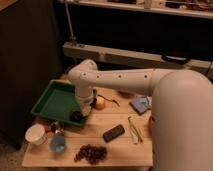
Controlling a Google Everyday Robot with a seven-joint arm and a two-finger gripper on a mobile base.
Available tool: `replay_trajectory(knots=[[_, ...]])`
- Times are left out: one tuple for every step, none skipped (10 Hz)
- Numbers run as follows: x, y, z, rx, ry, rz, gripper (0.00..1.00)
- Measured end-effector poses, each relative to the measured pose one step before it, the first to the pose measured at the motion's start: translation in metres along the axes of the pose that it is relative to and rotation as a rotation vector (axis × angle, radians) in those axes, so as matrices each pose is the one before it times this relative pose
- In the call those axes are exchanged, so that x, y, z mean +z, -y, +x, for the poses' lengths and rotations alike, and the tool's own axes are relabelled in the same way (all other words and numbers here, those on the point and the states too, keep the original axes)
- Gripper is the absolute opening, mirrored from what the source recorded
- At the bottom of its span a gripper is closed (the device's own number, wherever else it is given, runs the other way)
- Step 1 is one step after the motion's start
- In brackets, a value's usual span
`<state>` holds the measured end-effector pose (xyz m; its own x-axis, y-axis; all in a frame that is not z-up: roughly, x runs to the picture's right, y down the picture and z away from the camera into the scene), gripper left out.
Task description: Wipe tray with brush
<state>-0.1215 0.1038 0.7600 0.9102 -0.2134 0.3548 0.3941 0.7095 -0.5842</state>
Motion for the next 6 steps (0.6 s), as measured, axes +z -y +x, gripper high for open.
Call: replay_trajectory(knots=[[-0.00300,0.01412,-0.01075,-0.01088,0.00905,0.02156,0.14],[-0.00114,0.01545,-0.00869,-0.00500,0.00558,0.01619,0.14],[0.00001,0.01095,-0.00552,-0.00043,0.00494,0.00726,0.14],[0.00099,0.01220,-0.00410,-0.00016,-0.00071,0.00479,0.14],[0.00330,0.01451,-0.00535,0.00128,-0.00274,-0.00057,0.14],[0.00344,0.01136,-0.00499,0.00107,-0.00196,0.00048,0.14]])
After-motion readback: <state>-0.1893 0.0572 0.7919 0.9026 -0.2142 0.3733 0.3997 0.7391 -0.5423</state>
